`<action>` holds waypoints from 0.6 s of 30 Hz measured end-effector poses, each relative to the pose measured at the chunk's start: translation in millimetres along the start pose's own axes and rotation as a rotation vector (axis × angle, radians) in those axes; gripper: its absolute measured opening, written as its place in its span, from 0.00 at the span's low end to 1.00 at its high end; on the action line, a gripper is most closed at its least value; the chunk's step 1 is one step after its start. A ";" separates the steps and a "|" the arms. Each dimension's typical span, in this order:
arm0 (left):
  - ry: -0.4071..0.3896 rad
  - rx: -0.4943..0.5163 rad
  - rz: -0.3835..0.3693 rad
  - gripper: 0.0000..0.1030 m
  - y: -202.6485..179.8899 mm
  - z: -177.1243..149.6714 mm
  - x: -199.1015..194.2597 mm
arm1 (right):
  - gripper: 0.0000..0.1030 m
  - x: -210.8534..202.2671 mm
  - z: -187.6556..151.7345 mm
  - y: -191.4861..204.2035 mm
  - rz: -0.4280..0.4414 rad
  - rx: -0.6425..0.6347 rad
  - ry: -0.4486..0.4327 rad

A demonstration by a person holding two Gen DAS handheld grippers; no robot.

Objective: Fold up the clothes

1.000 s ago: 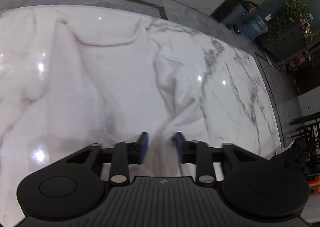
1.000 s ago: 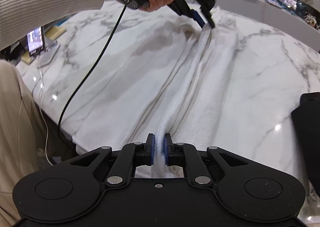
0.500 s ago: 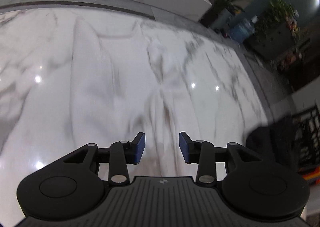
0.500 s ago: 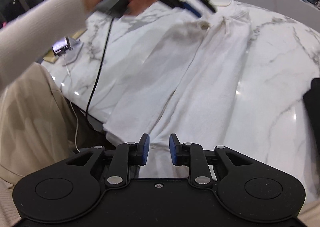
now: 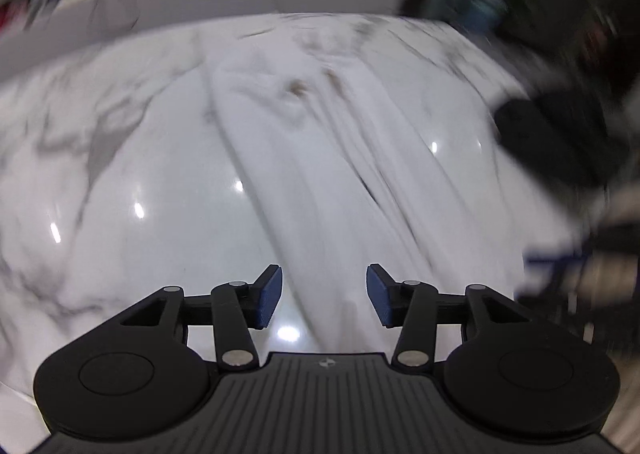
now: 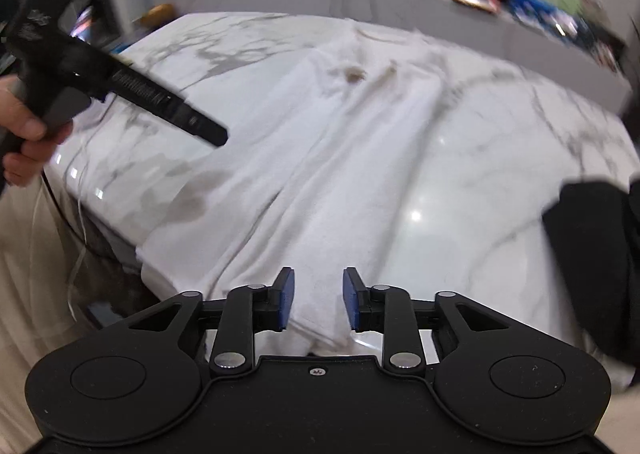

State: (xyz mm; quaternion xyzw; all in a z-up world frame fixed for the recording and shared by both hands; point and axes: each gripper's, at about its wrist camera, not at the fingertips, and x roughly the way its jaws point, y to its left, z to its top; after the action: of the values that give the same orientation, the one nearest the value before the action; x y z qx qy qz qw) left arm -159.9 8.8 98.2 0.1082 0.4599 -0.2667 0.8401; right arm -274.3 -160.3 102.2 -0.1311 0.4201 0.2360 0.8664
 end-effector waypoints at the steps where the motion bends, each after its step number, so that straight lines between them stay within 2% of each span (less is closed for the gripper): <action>1: 0.005 0.070 -0.007 0.46 -12.3 -4.4 -1.9 | 0.35 0.8 -0.6 7.3 0.015 -0.082 0.001; 5: 0.021 0.346 -0.035 0.54 -59.1 -23.0 -5.0 | 0.46 3.0 -6.4 30.7 0.056 -0.406 0.024; 6: 0.025 0.403 -0.030 0.56 -67.8 -27.6 -3.3 | 0.48 5.1 -7.4 33.9 0.053 -0.448 0.035; 8: 0.042 0.515 0.011 0.57 -84.2 -37.8 3.5 | 0.49 13.1 -7.5 42.7 0.041 -0.575 0.081; 12: 0.076 0.740 0.114 0.57 -111.8 -61.4 23.2 | 0.51 24.7 -9.8 50.9 0.086 -0.699 0.124; 14: 0.079 0.792 0.150 0.57 -115.5 -68.9 31.4 | 0.52 30.4 -11.8 55.8 0.096 -0.755 0.146; 18: 0.073 0.842 0.238 0.57 -112.0 -77.0 48.3 | 0.52 42.9 -17.3 59.6 0.062 -0.819 0.171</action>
State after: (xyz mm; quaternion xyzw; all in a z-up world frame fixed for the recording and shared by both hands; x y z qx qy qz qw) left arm -255.3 -68.6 22.5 0.5028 0.3248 -0.3281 0.7308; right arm -293.7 -104.0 56.0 -0.4713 0.3657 0.3978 0.6970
